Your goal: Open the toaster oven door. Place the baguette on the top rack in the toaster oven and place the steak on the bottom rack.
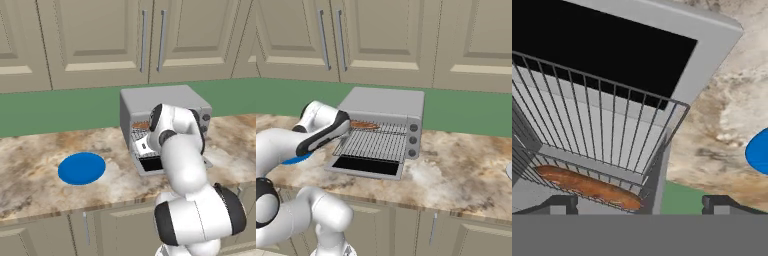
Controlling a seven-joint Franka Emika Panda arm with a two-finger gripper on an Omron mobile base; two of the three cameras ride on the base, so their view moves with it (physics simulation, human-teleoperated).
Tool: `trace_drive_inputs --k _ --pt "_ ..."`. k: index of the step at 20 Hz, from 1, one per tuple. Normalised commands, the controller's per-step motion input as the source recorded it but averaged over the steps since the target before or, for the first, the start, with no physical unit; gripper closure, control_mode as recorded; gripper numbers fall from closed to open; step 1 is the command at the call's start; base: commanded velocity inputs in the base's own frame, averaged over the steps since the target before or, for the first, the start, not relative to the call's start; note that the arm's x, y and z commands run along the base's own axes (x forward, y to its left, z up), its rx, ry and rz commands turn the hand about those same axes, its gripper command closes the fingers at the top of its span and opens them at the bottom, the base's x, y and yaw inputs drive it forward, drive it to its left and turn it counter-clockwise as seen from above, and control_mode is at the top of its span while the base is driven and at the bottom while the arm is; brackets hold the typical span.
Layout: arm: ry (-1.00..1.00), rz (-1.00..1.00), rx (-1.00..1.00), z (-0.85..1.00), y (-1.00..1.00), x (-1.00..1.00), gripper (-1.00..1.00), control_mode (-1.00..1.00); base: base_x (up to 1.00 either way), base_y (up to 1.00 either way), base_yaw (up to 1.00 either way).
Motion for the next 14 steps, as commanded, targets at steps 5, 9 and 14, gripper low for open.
trace_drive_inputs --k 5,9,14 --pt "0.06 0.08 0.0 1.0 0.88 -0.1 -1.0 -1.0 0.0 0.0 0.0" --pt "0.14 0.01 0.0 1.0 0.54 -0.01 -1.0 -1.0 0.0 0.0 0.0" --pt "0.22 0.0 0.0 1.0 0.26 0.0 -1.0 -1.0 0.0 0.0 0.0"
